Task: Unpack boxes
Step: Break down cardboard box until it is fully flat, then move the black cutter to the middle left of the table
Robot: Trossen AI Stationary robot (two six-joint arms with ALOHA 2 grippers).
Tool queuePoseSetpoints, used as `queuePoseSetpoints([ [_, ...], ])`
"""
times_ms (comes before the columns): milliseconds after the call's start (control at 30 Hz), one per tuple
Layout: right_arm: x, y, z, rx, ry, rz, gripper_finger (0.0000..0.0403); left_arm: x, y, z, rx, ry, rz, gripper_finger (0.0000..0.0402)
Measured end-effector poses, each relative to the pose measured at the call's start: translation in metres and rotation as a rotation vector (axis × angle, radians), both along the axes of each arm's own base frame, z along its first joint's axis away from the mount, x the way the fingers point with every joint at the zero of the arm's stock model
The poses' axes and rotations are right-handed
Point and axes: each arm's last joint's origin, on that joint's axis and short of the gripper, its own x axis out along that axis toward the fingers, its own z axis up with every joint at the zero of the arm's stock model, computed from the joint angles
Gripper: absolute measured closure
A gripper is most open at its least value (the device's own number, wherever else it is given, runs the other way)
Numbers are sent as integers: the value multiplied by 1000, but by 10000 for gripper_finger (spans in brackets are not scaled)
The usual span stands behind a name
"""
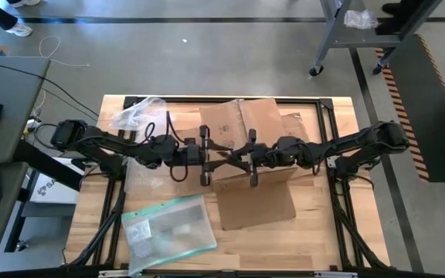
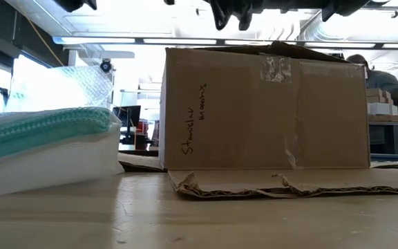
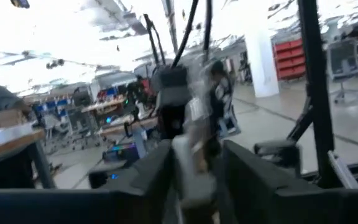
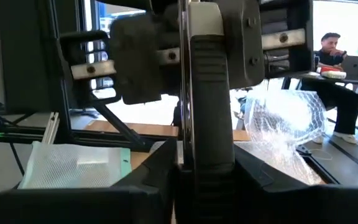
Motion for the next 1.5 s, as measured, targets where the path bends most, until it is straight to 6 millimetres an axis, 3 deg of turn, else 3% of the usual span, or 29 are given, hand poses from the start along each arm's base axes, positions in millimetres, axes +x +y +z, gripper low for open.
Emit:
queuePoseSetpoints([
  [100,0,0,0,-2,1,-5,268,-1,0,-2,-11,36,9,368],
  [167,0,0,0,-2,4,-5,254,-4,1,-1,-23,66,47,391],
  [300,-4,1,4,-4,4,0,242,-20,-2,11,-27,175,172,398],
  [567,-21,0,17,-32,46,1,239,-76,-12,60,-116,444,296,401],
  [667,-22,-1,16,-35,73,2,238,-96,-11,60,-223,592,319,401],
  [833,-23,-1,12,-37,113,3,238,-119,-7,35,-381,872,380,401],
  [1000,-23,-1,9,-40,141,4,238,-126,-6,15,-477,983,445,402],
  [1200,-23,-1,8,-41,156,4,238,-108,5,-22,-496,912,499,394],
  [1500,-23,-1,6,-17,176,2,238,-85,47,-107,-470,938,644,314],
])
